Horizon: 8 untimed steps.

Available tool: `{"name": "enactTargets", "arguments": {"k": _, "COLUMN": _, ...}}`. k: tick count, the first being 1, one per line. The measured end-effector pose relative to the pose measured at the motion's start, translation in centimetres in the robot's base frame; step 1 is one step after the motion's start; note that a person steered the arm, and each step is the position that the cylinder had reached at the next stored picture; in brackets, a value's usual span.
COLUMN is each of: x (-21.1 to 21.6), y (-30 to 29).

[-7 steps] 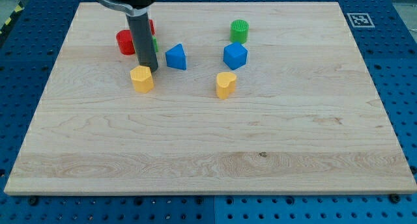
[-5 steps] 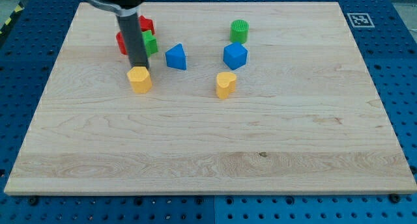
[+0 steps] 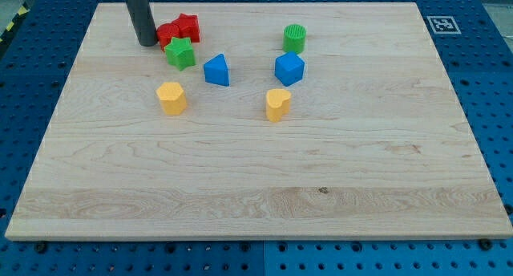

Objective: Push the green star above the yellow hexagon

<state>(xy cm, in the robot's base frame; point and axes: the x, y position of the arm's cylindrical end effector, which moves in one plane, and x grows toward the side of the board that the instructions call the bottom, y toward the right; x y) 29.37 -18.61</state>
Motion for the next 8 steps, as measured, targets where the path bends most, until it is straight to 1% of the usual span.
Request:
{"name": "enactTargets", "arguments": {"k": 4, "x": -0.1, "y": 6.8}}
{"name": "enactTargets", "arguments": {"k": 5, "x": 0.2, "y": 7.1}}
{"name": "enactTargets", "arguments": {"k": 6, "x": 1.7, "y": 7.4}}
{"name": "enactTargets", "arguments": {"k": 8, "x": 3.4, "y": 7.8}}
